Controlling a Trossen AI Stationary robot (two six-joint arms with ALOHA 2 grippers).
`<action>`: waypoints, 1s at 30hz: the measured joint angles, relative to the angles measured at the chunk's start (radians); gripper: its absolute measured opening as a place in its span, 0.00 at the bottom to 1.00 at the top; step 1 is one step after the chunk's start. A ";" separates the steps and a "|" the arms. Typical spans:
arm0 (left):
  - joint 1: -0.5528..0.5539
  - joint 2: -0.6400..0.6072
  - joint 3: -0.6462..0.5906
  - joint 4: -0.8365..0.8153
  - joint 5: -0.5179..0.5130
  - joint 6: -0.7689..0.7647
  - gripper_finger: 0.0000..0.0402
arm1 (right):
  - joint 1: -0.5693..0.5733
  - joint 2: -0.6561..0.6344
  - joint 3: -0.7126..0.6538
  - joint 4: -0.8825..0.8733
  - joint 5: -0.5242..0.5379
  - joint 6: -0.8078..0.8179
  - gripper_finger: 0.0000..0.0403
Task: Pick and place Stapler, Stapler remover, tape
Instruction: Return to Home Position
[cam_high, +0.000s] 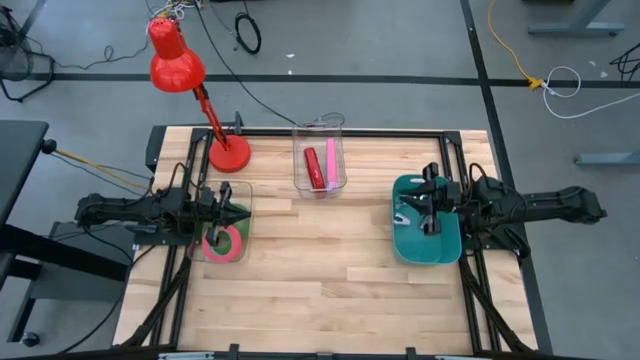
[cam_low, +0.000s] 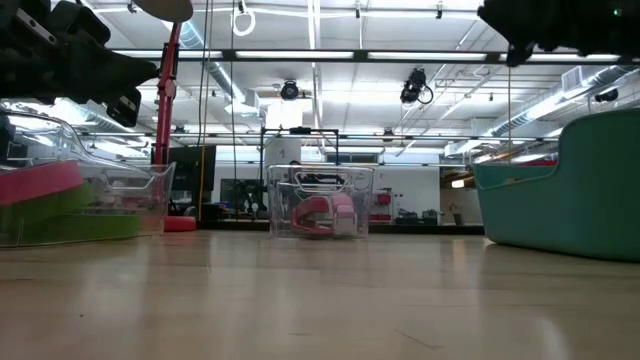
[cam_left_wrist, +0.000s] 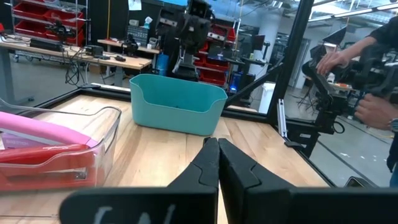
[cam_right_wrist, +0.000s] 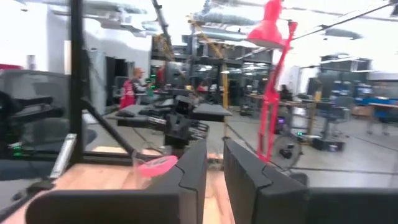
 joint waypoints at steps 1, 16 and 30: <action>0.000 0.000 0.000 0.000 0.000 0.000 0.01 | 0.000 -0.017 -0.016 0.000 0.018 -0.001 0.14; 0.000 0.000 0.000 0.000 0.000 0.000 0.01 | 0.000 -0.224 -0.208 -0.029 0.065 -0.005 0.14; 0.000 0.000 0.000 0.000 0.000 0.001 0.01 | 0.000 -0.287 -0.216 -0.266 -0.027 0.002 0.14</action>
